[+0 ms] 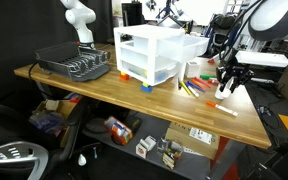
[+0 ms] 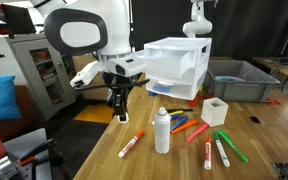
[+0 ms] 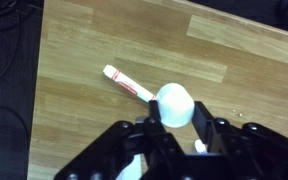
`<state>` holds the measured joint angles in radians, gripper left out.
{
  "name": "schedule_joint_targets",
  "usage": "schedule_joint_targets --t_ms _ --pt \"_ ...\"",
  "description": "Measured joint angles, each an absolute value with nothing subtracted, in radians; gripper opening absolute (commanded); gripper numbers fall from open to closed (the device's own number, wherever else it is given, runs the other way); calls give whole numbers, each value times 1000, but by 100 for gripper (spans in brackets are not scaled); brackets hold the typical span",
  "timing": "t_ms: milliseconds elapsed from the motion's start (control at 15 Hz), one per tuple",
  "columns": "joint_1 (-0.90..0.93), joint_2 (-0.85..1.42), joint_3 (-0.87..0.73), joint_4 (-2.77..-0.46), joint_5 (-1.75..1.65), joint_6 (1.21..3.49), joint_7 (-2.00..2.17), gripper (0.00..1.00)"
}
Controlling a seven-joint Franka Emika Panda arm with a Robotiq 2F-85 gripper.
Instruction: Pick up the white lid and place it on top of the white bottle.
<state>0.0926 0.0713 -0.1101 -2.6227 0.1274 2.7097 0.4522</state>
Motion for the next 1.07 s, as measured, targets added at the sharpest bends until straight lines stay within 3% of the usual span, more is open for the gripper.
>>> schedule_joint_targets --t_ms 533,600,1067 --pt "10 -23 -111 -2532 109 2496 324 13" --pt "-2 -30 -112 -2516 115 2463 287 38" --pt "-22 -43 -111 -2486 147 2376 191 38"
